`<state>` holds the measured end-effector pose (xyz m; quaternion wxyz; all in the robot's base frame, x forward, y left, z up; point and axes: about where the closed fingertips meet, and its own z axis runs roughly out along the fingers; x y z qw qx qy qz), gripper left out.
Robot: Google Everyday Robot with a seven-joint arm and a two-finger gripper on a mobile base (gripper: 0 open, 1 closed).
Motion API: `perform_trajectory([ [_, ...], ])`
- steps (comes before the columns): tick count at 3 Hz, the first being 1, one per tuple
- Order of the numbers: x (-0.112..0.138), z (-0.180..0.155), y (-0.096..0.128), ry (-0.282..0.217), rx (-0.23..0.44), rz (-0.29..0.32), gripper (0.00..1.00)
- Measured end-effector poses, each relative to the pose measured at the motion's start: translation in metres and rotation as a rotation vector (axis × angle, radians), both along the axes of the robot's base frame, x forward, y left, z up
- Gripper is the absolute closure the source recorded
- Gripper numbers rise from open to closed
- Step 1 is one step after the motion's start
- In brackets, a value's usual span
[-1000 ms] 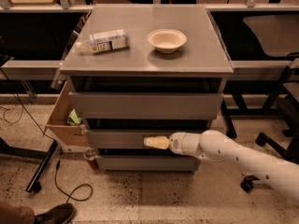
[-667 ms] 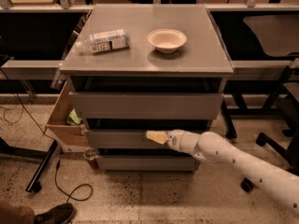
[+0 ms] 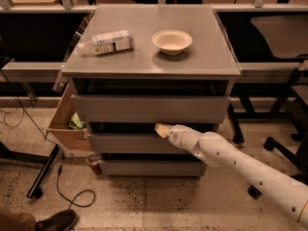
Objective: Open middle drawer
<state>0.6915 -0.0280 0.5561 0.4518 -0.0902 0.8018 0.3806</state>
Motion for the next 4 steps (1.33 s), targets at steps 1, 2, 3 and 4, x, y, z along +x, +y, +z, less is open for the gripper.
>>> perform_trajectory([
  [1,0.007,0.006,0.018,0.007,-0.059,-0.010,1.00],
  [2,0.005,0.006,0.018,0.007,-0.059,-0.010,1.00],
  [3,0.007,-0.005,0.020,0.037,-0.109,-0.015,1.00],
  [4,0.008,-0.018,0.045,0.117,-0.200,0.000,1.00],
])
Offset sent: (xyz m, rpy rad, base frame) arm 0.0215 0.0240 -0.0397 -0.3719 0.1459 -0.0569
